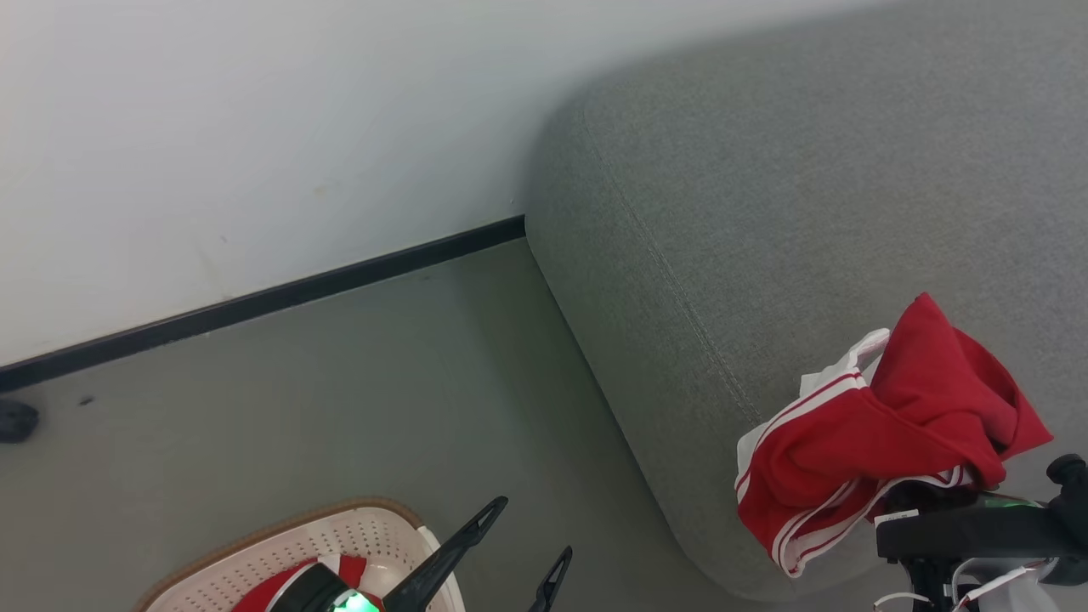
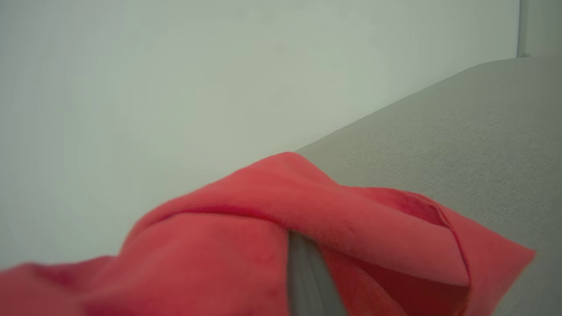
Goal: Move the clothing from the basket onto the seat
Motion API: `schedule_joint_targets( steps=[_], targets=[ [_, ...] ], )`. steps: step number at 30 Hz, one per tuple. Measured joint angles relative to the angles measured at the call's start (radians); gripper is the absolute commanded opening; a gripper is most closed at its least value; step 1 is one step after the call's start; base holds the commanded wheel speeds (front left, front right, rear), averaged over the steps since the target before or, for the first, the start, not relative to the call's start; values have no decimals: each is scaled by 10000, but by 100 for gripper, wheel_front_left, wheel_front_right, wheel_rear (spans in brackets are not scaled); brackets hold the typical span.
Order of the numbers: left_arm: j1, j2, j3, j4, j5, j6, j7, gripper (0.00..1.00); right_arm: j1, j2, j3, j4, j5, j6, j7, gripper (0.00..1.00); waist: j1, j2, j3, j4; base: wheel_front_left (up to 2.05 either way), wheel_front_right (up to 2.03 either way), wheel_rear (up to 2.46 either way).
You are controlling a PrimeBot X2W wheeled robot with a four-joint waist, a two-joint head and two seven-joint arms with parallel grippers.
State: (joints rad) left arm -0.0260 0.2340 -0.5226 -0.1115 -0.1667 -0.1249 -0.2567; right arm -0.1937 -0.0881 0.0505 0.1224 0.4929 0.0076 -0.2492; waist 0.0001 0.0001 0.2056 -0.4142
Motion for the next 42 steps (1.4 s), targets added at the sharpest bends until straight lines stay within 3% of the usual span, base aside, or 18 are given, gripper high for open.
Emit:
schedule_joint_targets(
  steps=[13, 19, 30, 42],
  targets=[
    [-918, 825, -681, -263, 217, -2, 0, 100, -19, 272, -1114, -581, -33, -255, -2, 0, 1, 1, 1354, -663, 0, 0, 0],
    [-1333, 1235, -1114, -564, 222, -21, -2, 100, -339, 217, -2119, -539, 142, -144, -2, 0, 1, 1, 2074, -889, 0, 0, 0],
    [-2148, 1737, -1484, -612, 360, -67, -2, 100, -2895, -1172, -3492, 685, 895, 466, -6, 0, 1, 1, 3097, -782, 0, 0, 0],
    [-2413, 2115, -1609, -863, 290, -67, -2, 100, -5542, -2763, -4121, 2428, 1296, 694, -77, 0, 0, 0, 3895, 87, 0, 0, 0]
  ],
)
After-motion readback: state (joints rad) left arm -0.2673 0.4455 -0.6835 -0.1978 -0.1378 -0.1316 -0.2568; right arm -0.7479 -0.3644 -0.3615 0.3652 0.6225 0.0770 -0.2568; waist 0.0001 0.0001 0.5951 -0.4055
